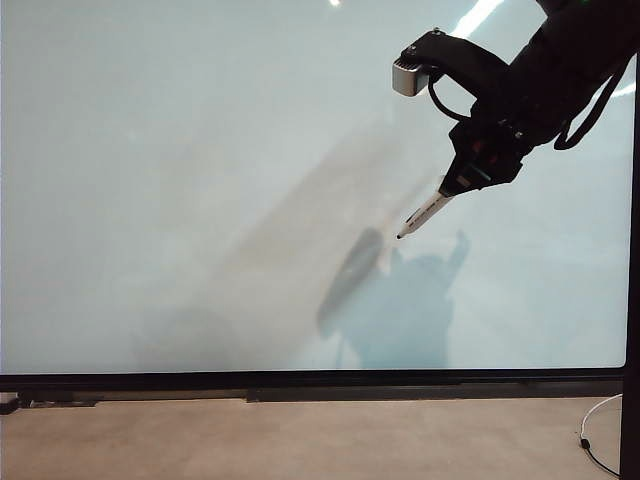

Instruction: Pick up the pen on the shelf to the right of the whiteboard and draw a rectangle.

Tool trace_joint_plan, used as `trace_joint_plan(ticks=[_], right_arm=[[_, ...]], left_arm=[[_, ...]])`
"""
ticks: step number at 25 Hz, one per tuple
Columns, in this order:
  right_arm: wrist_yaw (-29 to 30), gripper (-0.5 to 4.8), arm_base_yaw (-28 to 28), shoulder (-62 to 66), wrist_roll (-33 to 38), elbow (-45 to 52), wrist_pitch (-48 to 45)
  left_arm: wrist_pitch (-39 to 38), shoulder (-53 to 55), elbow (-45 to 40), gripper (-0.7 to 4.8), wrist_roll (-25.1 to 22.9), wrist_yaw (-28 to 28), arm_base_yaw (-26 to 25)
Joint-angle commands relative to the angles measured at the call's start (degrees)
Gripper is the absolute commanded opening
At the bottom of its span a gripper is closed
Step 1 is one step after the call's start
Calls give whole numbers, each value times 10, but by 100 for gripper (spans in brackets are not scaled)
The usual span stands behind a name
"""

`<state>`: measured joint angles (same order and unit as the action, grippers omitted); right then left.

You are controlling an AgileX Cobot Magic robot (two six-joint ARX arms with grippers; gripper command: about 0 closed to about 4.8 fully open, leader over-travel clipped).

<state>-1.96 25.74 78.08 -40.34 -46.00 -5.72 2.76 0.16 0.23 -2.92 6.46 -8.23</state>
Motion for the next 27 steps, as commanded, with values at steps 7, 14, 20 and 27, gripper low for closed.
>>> trace_joint_plan(ticks=[7, 14, 20, 27], right_arm=[[-10, -6, 0, 0, 2, -4, -26], [-11, -6, -1, 16, 2, -14, -34], [-21, -6, -1, 17, 3, -14, -44], [-25, -6, -1, 14, 3, -14, -50]], left_arm=[[7, 0, 2, -5, 2, 2, 0], [7, 0, 2, -4, 2, 2, 0], [7, 0, 2, -5, 2, 2, 0], [7, 0, 2, -5, 2, 2, 0]])
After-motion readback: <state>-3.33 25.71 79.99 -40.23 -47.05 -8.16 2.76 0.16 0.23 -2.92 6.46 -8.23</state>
